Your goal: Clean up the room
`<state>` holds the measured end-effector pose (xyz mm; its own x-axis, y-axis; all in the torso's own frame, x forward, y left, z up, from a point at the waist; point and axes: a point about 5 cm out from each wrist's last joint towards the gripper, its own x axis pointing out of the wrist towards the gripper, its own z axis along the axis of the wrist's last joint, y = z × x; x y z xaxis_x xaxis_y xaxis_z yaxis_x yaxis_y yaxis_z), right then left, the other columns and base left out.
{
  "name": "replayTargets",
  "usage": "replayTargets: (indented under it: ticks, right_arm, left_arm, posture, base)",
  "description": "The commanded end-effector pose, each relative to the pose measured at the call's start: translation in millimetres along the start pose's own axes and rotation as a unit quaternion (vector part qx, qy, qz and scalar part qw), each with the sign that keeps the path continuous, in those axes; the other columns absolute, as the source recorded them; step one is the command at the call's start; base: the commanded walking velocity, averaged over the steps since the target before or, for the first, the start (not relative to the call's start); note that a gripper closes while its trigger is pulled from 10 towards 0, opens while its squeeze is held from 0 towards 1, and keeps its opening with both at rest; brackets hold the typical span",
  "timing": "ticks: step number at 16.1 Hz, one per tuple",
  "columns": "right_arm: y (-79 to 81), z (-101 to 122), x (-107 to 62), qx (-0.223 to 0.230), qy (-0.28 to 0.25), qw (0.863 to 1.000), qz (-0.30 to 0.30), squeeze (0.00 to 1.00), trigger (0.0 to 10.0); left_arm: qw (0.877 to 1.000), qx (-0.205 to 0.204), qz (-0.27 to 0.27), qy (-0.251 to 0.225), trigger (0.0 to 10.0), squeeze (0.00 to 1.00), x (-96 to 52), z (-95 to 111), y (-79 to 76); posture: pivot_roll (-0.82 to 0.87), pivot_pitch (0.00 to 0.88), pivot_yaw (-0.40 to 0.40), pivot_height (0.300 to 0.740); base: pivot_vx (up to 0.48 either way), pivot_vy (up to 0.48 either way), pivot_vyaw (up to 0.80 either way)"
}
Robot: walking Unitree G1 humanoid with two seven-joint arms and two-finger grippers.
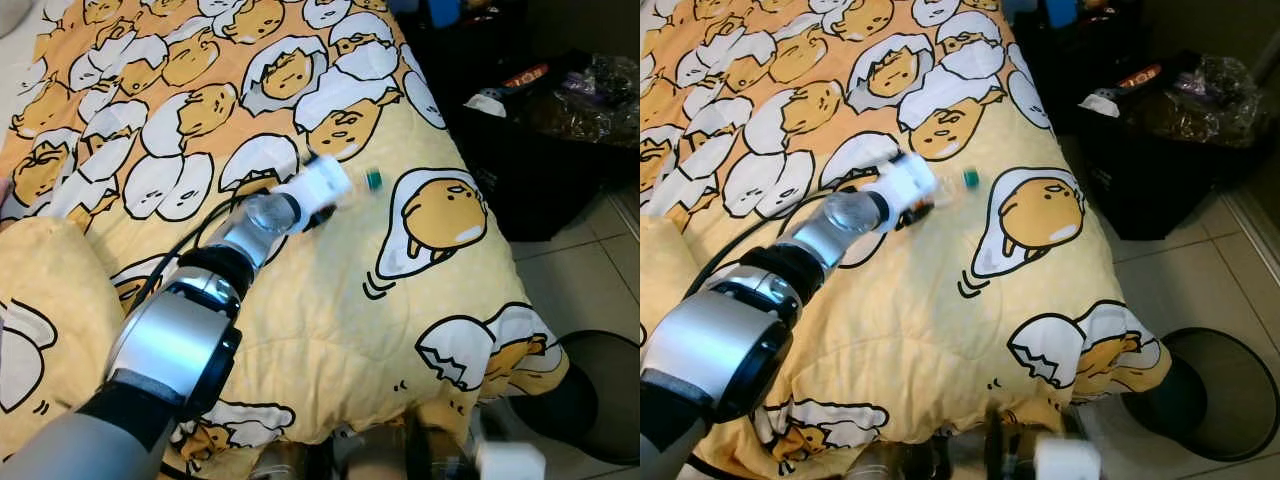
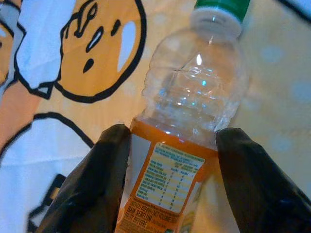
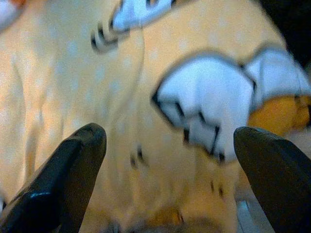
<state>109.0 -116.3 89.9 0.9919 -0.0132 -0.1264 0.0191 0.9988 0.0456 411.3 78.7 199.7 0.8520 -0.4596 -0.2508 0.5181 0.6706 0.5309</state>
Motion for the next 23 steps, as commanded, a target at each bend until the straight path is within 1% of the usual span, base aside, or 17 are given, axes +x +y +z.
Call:
replayTargets:
  ticks: [1,2,4,7,9,10,12,13,14,15,16,17,18,19,20,21,23]
  right_arm:
    - [-9.9,-0.6,8.1,-0.001,0.002,1.000,-0.007,0.00,10.0]
    - [-13.8,1.1,14.7,-0.005,-0.007,1.000,-0.006,0.00,10.0]
    - [-28.0,11.5,46.2,-0.025,-0.046,0.999,0.005,0.00,10.0]
    - [-36.6,14.3,64.4,-0.031,-0.059,0.998,0.007,0.00,10.0]
    - [-44.9,16.8,91.2,-0.031,-0.073,0.997,0.008,0.00,10.0]
    - [-45.5,21.6,112.9,-0.030,-0.086,0.996,0.016,0.00,10.0]
    - [-44.3,23.5,125.8,-0.028,-0.091,0.995,0.021,0.00,10.0]
    - [-46.7,23.8,129.2,-0.019,-0.091,0.996,0.013,0.00,10.0]
    - [-50.6,22.1,136.5,-0.012,-0.089,0.996,0.011,0.00,10.0]
    - [-50.3,21.1,137.2,-0.013,-0.087,0.996,0.013,0.00,10.0]
    - [-49.7,19.2,139.4,-0.017,-0.084,0.996,0.015,0.00,10.0]
    - [-51.6,19.2,142.3,-0.024,-0.084,0.996,0.000,0.00,10.0]
    - [-54.3,18.4,143.1,-0.026,-0.078,0.996,-0.017,0.00,10.0]
    - [-58.6,19.0,141.0,-0.022,-0.083,0.996,-0.038,0.69,10.0]
    - [-61.4,20.7,136.1,-0.008,-0.099,0.994,-0.042,1.00,10.0]
    - [-63.3,19.1,132.8,-0.012,-0.098,0.994,-0.043,1.00,10.0]
    - [-64.0,13.9,130.1,-0.026,-0.089,0.995,-0.040,1.00,10.0]
  left_arm:
    - [0.997,-0.076,-0.010,-0.012,0.0,0.00,-1.5,-8.6,-3.3]
    - [0.995,-0.096,-0.010,-0.022,0.0,0.00,-1.5,-7.0,-3.1]
    - [0.979,-0.181,-0.018,-0.088,0.0,0.00,-5.7,-2.5,3.8]
    - [0.970,-0.215,-0.017,-0.116,0.0,0.00,-9.1,-4.5,7.6]
    - [0.964,-0.231,-0.006,-0.130,0.0,0.00,-19.6,-28.1,10.4]
    - [0.944,-0.293,0.038,-0.146,0.0,0.00,-29.4,-47.5,16.6]
    - [0.912,-0.352,0.090,-0.191,0.0,0.00,-39.8,-57.6,14.6]
    - [0.909,-0.357,0.095,-0.195,0.0,0.00,-44.7,-63.7,7.8]
    - [0.924,-0.330,0.102,-0.166,0.9,0.00,-55.0,-83.3,-20.8]
    - [0.928,-0.334,0.099,-0.136,10.0,0.00,-52.9,-91.4,-29.1]
    - [0.938,-0.316,0.113,-0.092,10.0,0.00,-51.1,-102.0,-39.2]
    - [0.952,-0.271,0.107,-0.090,10.0,1.00,-51.2,-101.6,-45.9]
    - [0.954,-0.262,0.110,-0.099,10.0,1.00,-52.8,-100.5,-44.9]
    - [0.947,-0.281,0.119,-0.103,10.0,1.00,-58.8,-104.7,-43.8]
    - [0.939,-0.295,0.145,-0.099,10.0,1.00,-70.0,-109.2,-44.3]
    - [0.937,-0.291,0.170,-0.090,10.0,1.00,-80.4,-114.5,-47.4]
    - [0.937,-0.293,0.175,-0.072,10.0,1.00,-84.7,-118.1,-60.6]
  posture:
    - [-0.17,0.228,0.192,0.740]
    - [-0.17,0.228,0.192,0.740]
    - [-0.12,0.102,0.147,0.740]
    - [-0.08,0.038,0.129,0.740]
    - [-0.01,0.000,0.101,0.740]
    - [0.03,0.000,0.090,0.740]
    - [0.07,0.000,0.075,0.740]
    - [0.08,0.000,0.068,0.740]
    - [0.10,0.000,0.061,0.740]
    - [0.10,0.000,0.060,0.740]
    - [0.10,0.000,0.061,0.740]
    - [0.10,0.000,0.064,0.740]
    - [0.09,0.000,0.066,0.740]
    - [0.08,0.000,0.068,0.740]
    - [0.07,0.000,0.068,0.740]
    - [0.06,0.000,0.068,0.740]
    - [0.06,0.000,0.062,0.740]
  base:
    - [0.000,0.000,0.00]
    - [0.000,0.000,0.00]
    - [0.000,0.000,0.00]
    - [0.000,0.000,0.00]
    - [0.000,0.000,0.00]
    - [0.000,0.000,0.00]
    - [0.000,0.000,0.00]
    - [0.000,0.000,0.00]
    - [0.000,0.000,0.00]
    - [0.000,0.000,0.00]
    - [0.000,0.000,0.00]
    - [0.000,0.000,0.00]
    - [0.000,0.000,0.00]
    - [0.000,0.000,0.00]
    - [0.000,0.000,0.00]
    - [0.000,0.000,0.00]
    - [0.000,0.000,0.00]
